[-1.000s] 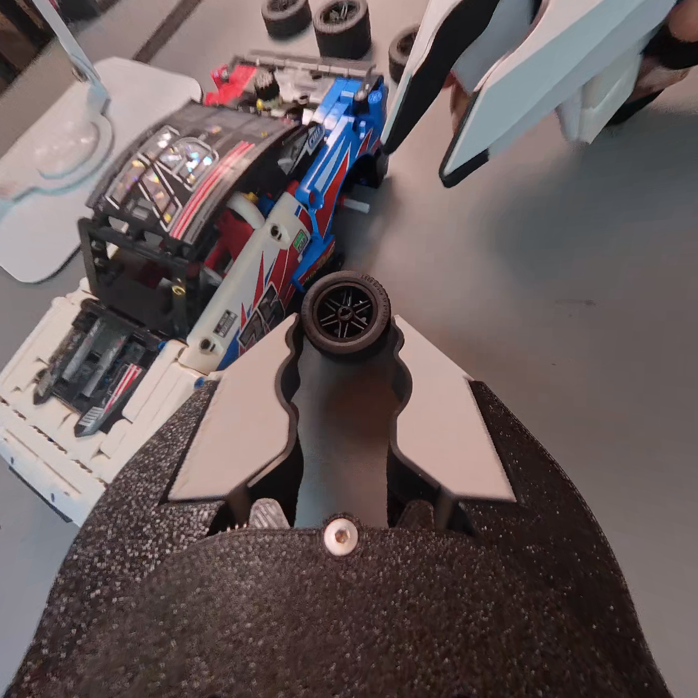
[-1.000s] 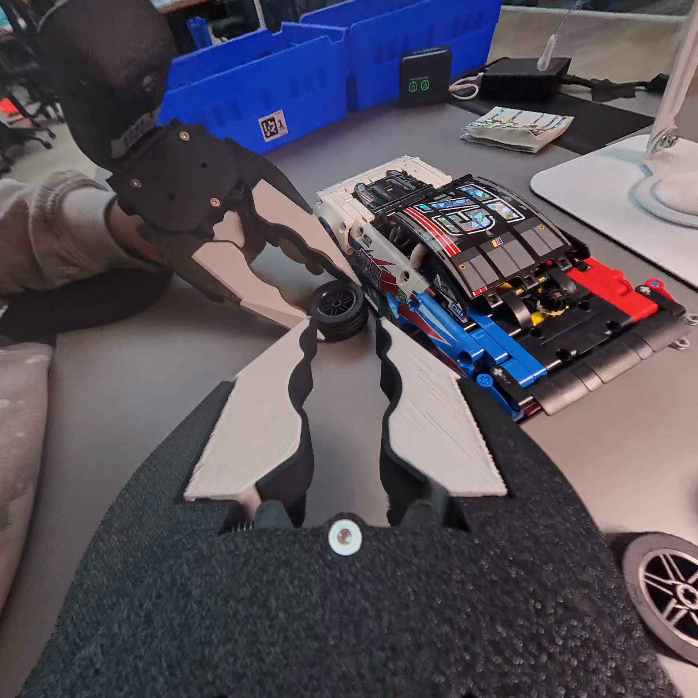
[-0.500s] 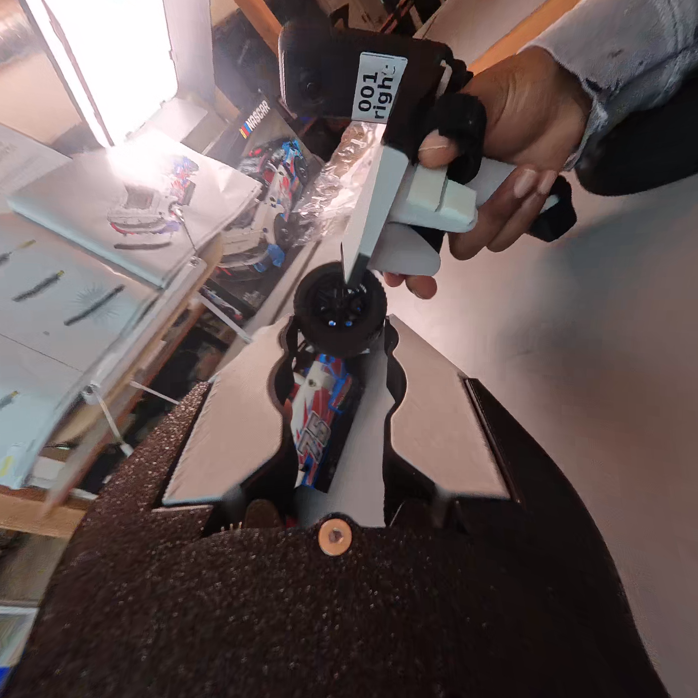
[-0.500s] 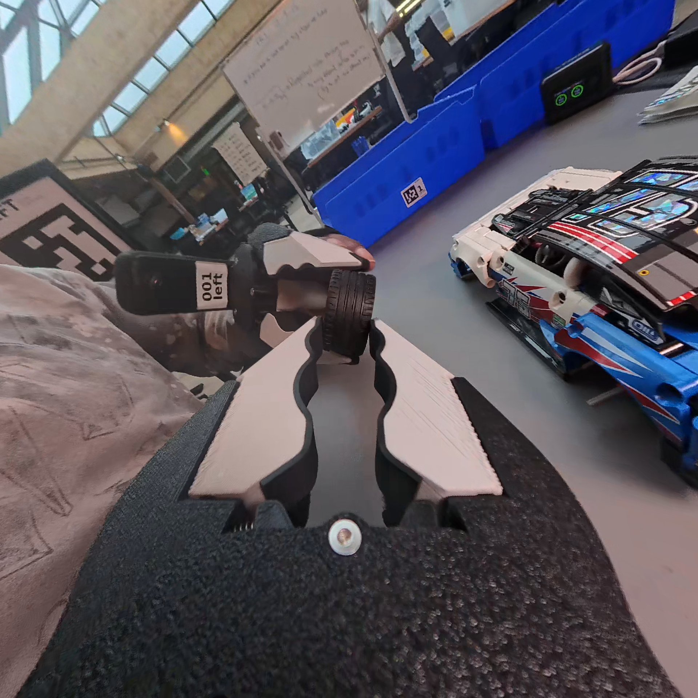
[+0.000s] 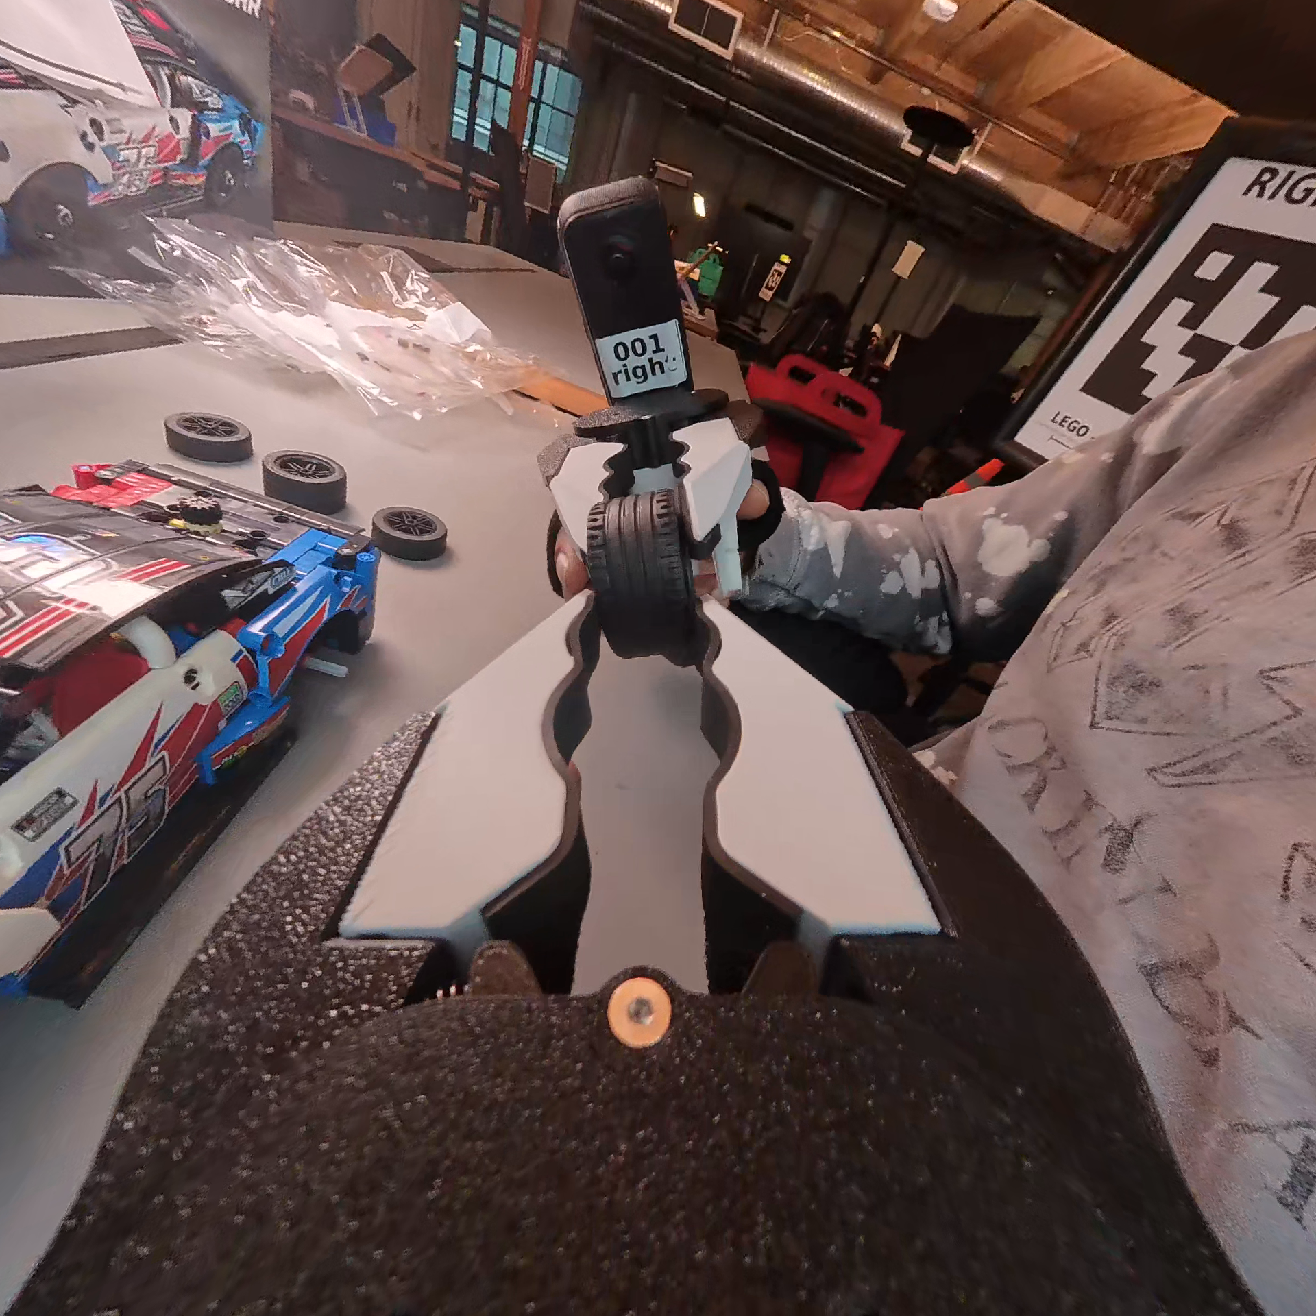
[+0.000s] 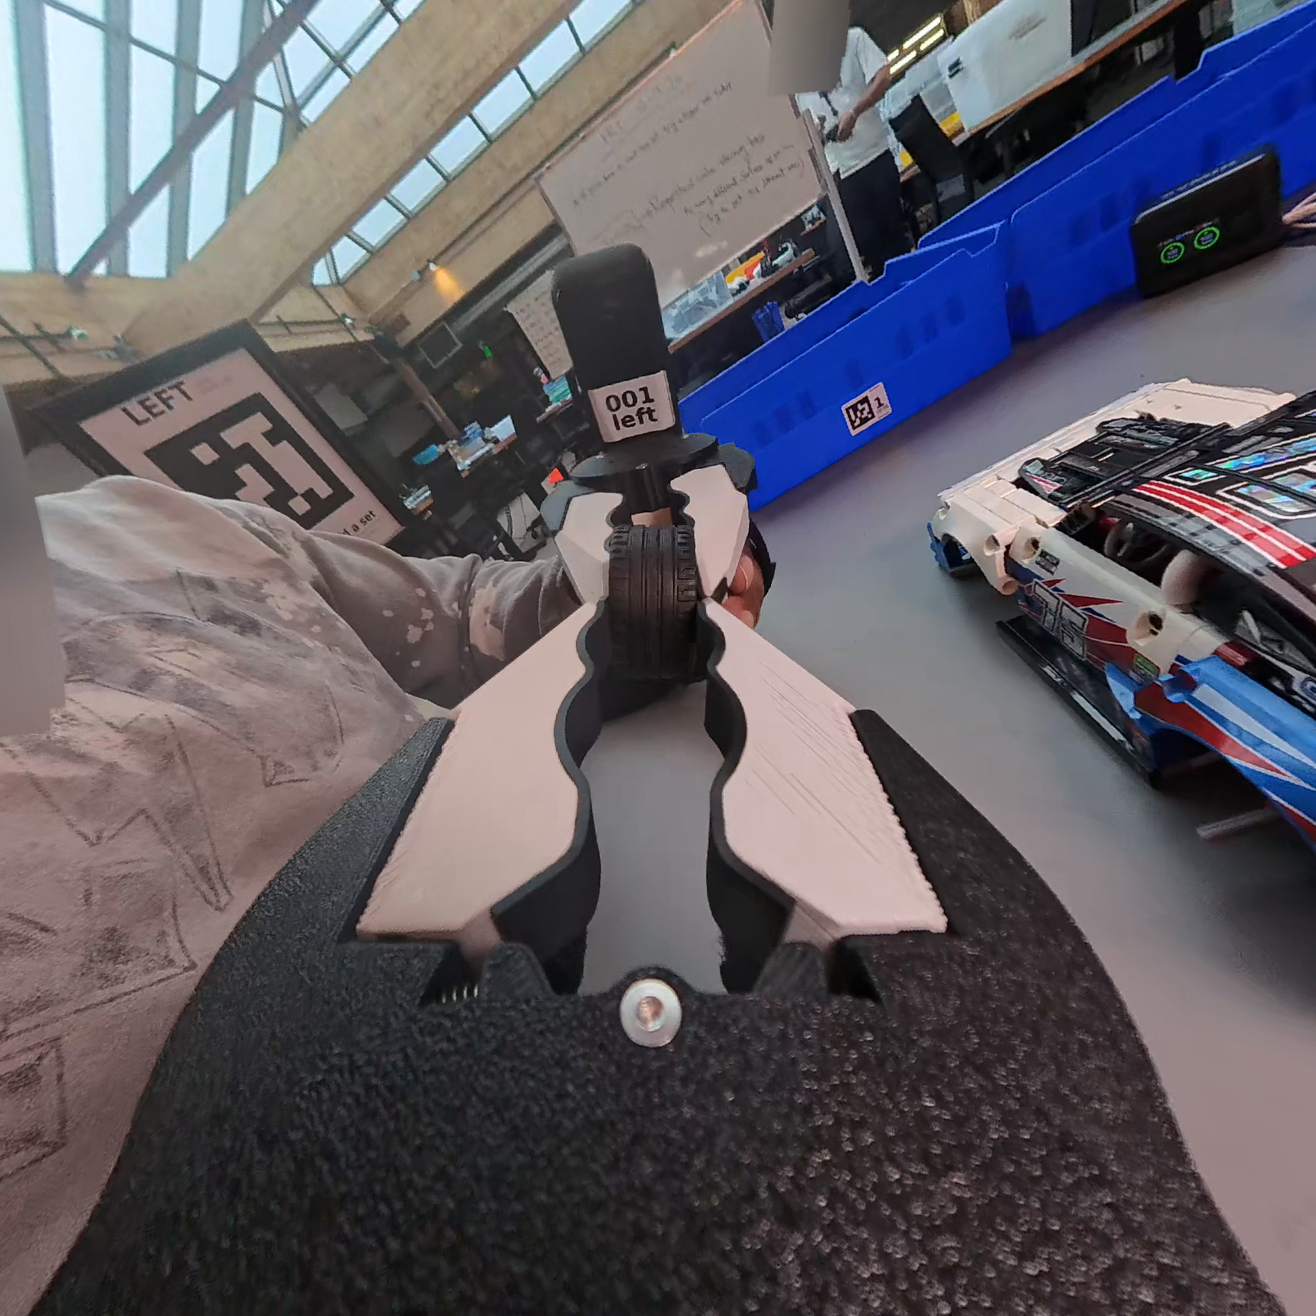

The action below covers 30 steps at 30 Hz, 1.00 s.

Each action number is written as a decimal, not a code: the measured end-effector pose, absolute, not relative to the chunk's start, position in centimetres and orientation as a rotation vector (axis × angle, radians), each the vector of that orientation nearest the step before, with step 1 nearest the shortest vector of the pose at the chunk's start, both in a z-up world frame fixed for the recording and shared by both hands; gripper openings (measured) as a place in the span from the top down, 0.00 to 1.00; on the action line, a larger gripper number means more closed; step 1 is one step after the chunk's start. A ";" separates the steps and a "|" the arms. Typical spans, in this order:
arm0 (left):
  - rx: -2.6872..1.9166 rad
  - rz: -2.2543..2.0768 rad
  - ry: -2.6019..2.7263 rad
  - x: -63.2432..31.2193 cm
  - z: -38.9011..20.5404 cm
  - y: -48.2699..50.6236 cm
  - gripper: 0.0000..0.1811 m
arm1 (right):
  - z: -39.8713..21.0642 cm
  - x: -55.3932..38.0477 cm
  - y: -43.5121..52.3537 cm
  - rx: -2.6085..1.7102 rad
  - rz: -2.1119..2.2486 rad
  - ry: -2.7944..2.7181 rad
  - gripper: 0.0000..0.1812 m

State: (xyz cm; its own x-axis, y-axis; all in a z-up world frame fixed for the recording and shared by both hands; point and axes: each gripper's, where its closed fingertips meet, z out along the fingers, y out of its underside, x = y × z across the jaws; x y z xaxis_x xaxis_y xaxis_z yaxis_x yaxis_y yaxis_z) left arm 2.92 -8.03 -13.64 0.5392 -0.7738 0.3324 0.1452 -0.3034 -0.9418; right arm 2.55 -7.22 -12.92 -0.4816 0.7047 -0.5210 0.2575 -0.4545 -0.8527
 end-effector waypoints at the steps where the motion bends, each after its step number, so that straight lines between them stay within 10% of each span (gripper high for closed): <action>1: -1.638 -1.007 0.542 2.9 -13.7 -8.1 0.87 | -13.0 2.6 -7.3 -1.372 2.004 -1.433 0.87; 30: -1.186 -1.925 0.521 4.7 -8.2 -13.5 0.89 | -8.0 5.3 -12.7 -0.931 2.579 -1.390 0.96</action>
